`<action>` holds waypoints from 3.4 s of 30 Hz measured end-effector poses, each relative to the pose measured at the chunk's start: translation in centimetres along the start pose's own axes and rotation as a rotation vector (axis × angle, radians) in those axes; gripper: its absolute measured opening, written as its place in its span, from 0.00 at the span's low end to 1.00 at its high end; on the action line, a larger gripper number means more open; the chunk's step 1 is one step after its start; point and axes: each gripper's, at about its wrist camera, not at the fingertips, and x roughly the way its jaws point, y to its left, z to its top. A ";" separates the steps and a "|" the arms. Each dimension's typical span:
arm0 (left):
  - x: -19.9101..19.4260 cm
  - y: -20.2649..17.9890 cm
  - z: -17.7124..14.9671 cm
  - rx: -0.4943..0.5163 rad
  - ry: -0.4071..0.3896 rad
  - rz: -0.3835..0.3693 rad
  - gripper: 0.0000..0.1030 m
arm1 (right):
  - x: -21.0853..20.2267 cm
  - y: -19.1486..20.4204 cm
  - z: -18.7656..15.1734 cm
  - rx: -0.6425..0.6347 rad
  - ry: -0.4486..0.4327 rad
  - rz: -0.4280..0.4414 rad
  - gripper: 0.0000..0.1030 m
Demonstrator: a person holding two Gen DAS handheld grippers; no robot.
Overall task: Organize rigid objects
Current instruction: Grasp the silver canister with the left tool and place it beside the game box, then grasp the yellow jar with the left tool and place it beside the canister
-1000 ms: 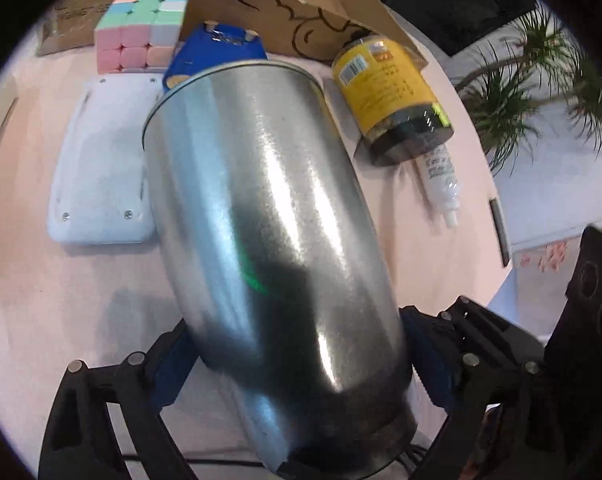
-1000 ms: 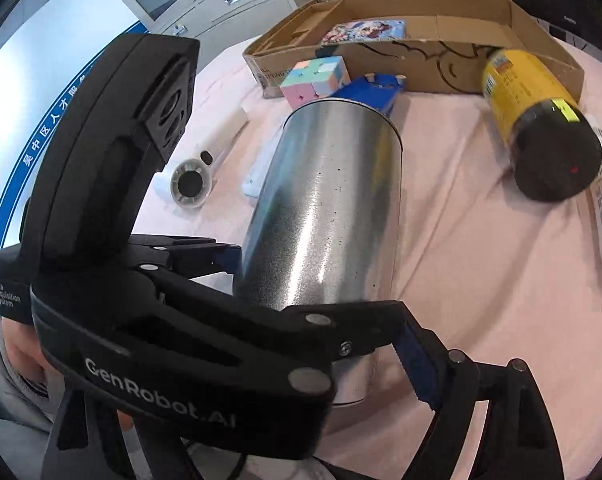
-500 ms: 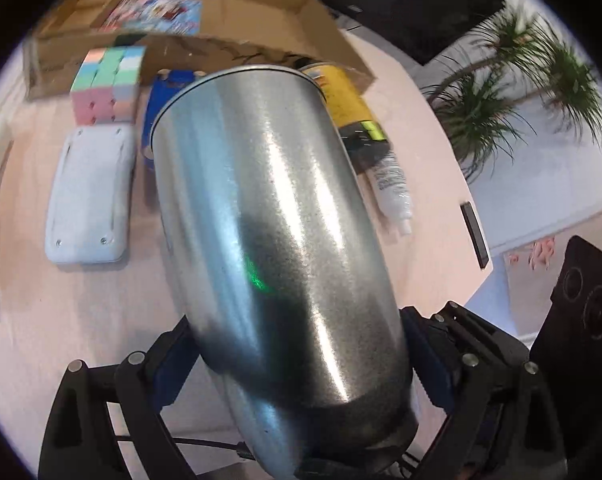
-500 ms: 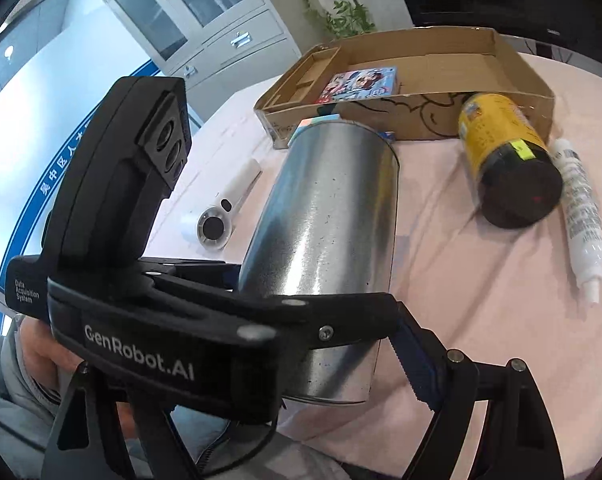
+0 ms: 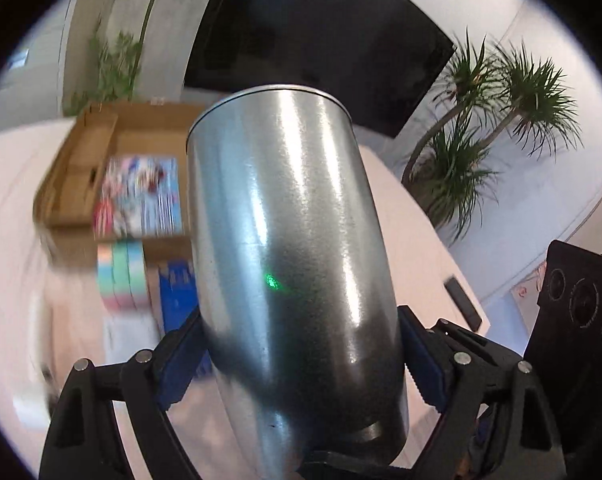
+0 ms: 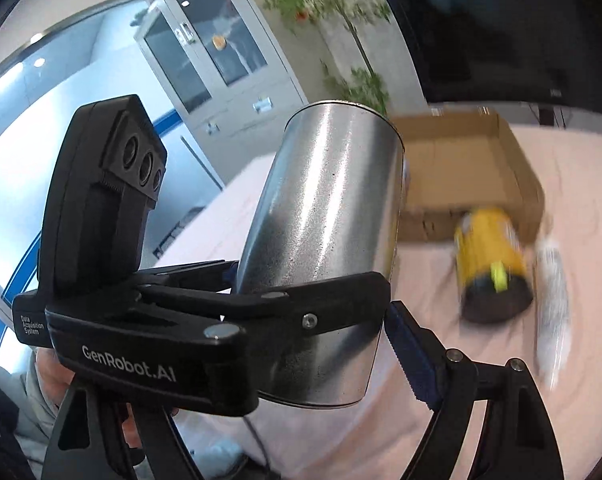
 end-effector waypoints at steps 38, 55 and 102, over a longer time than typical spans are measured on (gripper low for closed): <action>9.1 10.3 8.1 -0.090 0.048 0.223 0.86 | 22.2 -17.9 11.7 0.147 0.361 -0.077 0.84; 6.0 4.5 -3.4 -0.177 0.110 0.071 0.89 | 11.3 -18.9 0.5 0.077 0.307 -0.235 0.74; 14.0 2.5 13.9 -0.125 0.179 -0.077 0.83 | 10.0 -17.6 16.5 0.052 0.211 -0.021 0.81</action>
